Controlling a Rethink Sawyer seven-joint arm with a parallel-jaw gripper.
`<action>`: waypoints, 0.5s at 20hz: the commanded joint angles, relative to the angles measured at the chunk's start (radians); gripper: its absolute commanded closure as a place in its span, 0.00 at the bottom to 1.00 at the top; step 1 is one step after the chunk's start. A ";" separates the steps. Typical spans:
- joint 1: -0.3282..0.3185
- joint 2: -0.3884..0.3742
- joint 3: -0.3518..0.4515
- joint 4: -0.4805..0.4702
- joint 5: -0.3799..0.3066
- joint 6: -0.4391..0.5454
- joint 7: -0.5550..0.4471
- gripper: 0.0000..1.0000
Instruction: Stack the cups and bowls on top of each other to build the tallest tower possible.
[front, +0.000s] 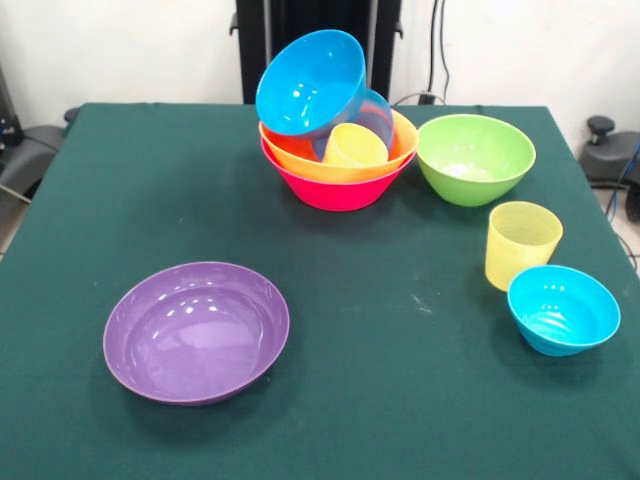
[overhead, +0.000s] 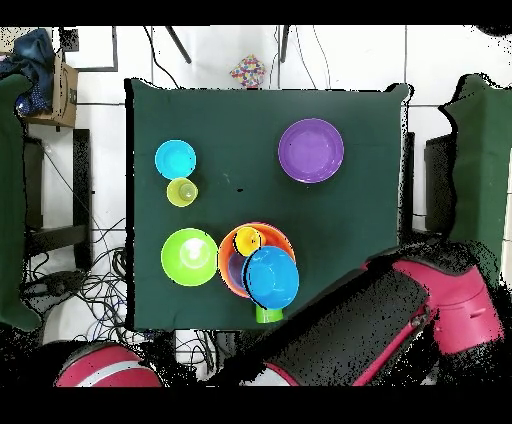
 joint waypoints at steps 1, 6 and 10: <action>-0.017 0.088 0.219 -0.088 0.030 -0.014 -0.015 0.00; -0.027 0.102 0.236 -0.106 0.061 0.008 -0.021 0.00; -0.032 0.114 0.250 -0.120 0.079 0.026 -0.021 0.00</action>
